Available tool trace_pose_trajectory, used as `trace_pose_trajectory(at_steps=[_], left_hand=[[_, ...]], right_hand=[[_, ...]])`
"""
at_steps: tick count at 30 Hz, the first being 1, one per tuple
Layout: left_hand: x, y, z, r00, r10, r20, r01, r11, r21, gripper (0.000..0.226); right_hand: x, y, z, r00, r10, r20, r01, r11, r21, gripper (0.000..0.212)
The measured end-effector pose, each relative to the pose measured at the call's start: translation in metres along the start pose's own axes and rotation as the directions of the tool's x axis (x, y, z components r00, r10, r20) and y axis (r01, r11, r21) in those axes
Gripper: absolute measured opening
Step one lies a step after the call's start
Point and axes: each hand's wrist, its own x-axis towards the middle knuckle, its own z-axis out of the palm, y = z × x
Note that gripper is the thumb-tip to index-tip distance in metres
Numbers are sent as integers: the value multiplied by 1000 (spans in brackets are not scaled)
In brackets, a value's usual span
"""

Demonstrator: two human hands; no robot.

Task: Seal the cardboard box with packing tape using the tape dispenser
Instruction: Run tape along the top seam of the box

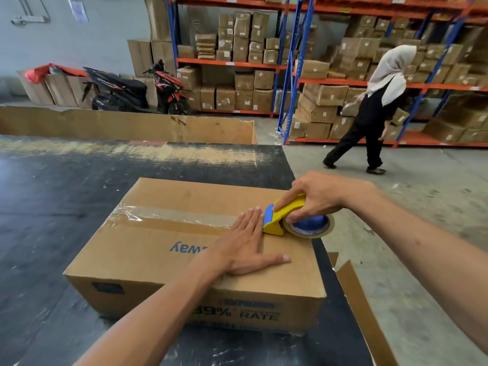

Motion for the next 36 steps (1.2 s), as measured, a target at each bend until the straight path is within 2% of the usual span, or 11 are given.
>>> trace_pose_trajectory(at_steps=[7,11,14,17,21,26,30,34,36], left_hand=[[2,-4,-1,1000,22,-4,-22,999,42,117],[0,-2,-2,1000,-14,16,13,999,30,118],[-1,-1,-4,1000,-9,28,8,999,33,116],[-3,-1,-7,999,-1,40,0,999,40,116],[4,20,-11,996,-77,47,73,993,88,123],[29,77,7,999,-43,10,42,996,74,125],[34,74,9,998,-48,-27,51,992,115,112],[34,76,8,999,-31,-18,33,992,122,110],[34,76,8,999,-28,-16,30,991,131,110]], right_hand=[[-19,13,3,1000,12,-24,-9,990,142,41],[-39,31,5,1000,-1,8,0,988,157,40],[-69,60,8,999,48,26,-52,984,169,39],[-89,74,22,998,62,-8,-59,981,186,41],[-89,81,38,996,65,-69,-48,975,215,42],[-90,82,41,994,54,-91,-33,977,213,42],[-101,88,43,990,47,-130,-13,968,249,44],[-121,100,43,988,65,-138,-31,971,236,44],[-115,98,50,992,33,-124,-13,987,161,47]])
